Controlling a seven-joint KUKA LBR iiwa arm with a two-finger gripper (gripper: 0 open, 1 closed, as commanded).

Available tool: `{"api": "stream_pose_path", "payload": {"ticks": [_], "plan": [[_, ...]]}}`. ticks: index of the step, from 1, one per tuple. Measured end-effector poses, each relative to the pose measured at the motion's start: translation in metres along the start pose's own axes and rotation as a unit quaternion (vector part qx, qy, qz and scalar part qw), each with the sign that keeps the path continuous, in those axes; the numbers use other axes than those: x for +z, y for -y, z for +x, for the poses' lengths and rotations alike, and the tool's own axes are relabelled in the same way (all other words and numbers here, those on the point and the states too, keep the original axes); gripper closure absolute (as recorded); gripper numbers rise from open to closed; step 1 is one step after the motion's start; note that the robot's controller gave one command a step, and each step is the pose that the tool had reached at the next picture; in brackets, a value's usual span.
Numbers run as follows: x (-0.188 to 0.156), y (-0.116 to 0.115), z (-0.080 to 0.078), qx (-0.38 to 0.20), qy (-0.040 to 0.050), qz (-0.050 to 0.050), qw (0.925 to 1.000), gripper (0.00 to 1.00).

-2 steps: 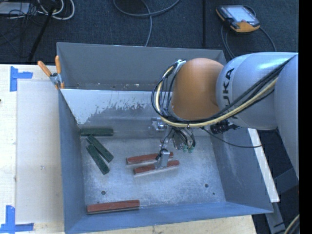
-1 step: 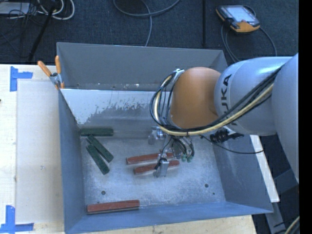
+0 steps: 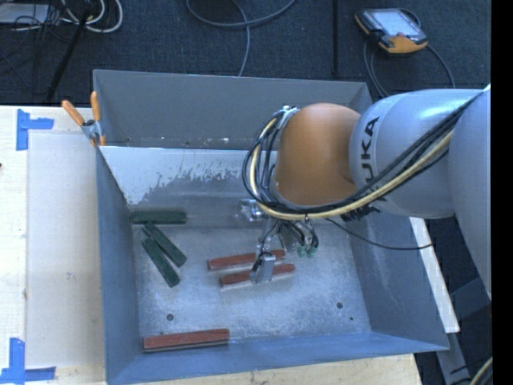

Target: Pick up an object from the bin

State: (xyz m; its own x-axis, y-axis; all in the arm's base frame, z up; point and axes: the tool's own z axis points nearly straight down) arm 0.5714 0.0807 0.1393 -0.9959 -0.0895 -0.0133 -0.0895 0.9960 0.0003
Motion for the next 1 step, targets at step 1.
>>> {"api": "stream_pose_path", "payload": {"ticks": [1], "plan": [[0.0529, 0.0046, -0.0133, -0.007, -0.0054, 0.0, 1.0, 0.0]]}}
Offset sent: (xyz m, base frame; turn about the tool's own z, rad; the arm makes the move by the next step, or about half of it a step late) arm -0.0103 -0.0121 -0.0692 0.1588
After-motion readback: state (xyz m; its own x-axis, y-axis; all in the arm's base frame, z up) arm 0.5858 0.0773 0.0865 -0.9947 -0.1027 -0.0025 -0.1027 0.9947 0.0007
